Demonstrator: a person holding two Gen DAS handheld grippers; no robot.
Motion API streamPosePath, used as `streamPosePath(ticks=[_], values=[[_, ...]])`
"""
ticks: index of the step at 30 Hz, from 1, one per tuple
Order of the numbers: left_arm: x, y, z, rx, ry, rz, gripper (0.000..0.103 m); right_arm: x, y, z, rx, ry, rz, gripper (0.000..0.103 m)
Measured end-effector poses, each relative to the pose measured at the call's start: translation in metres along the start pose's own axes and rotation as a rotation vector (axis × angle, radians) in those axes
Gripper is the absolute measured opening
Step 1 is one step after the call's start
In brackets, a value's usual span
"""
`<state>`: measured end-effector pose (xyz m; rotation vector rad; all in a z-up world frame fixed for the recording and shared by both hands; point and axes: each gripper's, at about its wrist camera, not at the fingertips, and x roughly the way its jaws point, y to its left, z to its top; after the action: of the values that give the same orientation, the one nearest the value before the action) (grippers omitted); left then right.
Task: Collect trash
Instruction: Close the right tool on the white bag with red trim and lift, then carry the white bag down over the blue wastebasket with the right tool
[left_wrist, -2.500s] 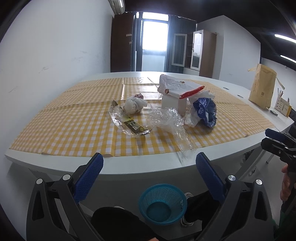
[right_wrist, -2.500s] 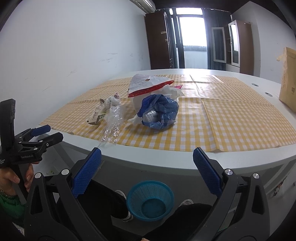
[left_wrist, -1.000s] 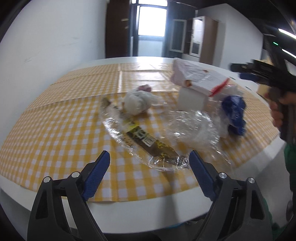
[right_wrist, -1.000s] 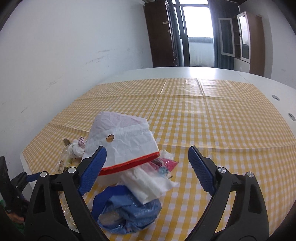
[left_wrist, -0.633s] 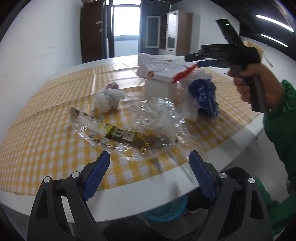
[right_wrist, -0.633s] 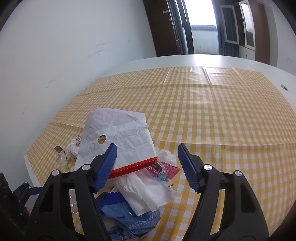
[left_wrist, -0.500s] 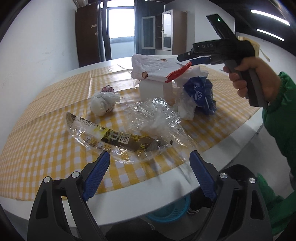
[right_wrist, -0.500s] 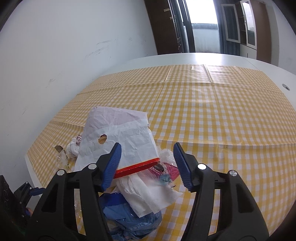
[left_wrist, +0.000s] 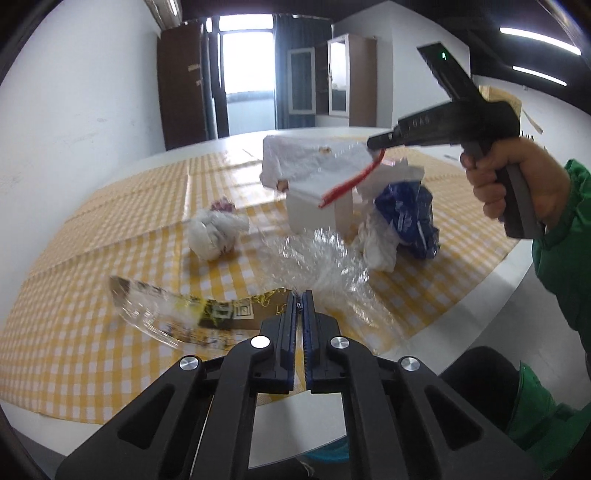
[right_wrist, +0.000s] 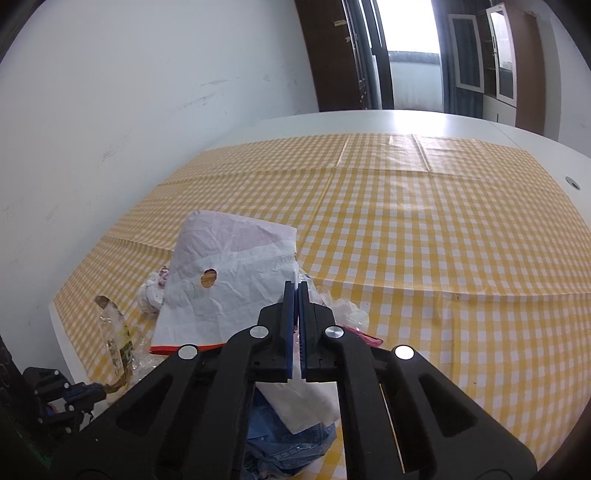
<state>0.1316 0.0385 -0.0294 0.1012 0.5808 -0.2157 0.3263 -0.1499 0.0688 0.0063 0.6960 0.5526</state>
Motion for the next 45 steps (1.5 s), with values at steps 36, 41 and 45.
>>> streamPosePath(ticks=[36, 41, 45], values=[[-0.197, -0.082, -0.011, -0.171, -0.255, -0.367, 0.002, -0.256, 0.098, -0.179, -0.136, -0.269, 0.010, 0.000], [-0.195, -0.090, -0.028, -0.158, -0.219, -0.374, 0.002, -0.256, 0.100, -0.208, -0.140, -0.225, 0.006, 0.000], [-0.177, -0.088, -0.043, -0.173, -0.160, -0.369, 0.002, -0.241, 0.099, -0.230, -0.144, -0.157, 0.010, 0.000]])
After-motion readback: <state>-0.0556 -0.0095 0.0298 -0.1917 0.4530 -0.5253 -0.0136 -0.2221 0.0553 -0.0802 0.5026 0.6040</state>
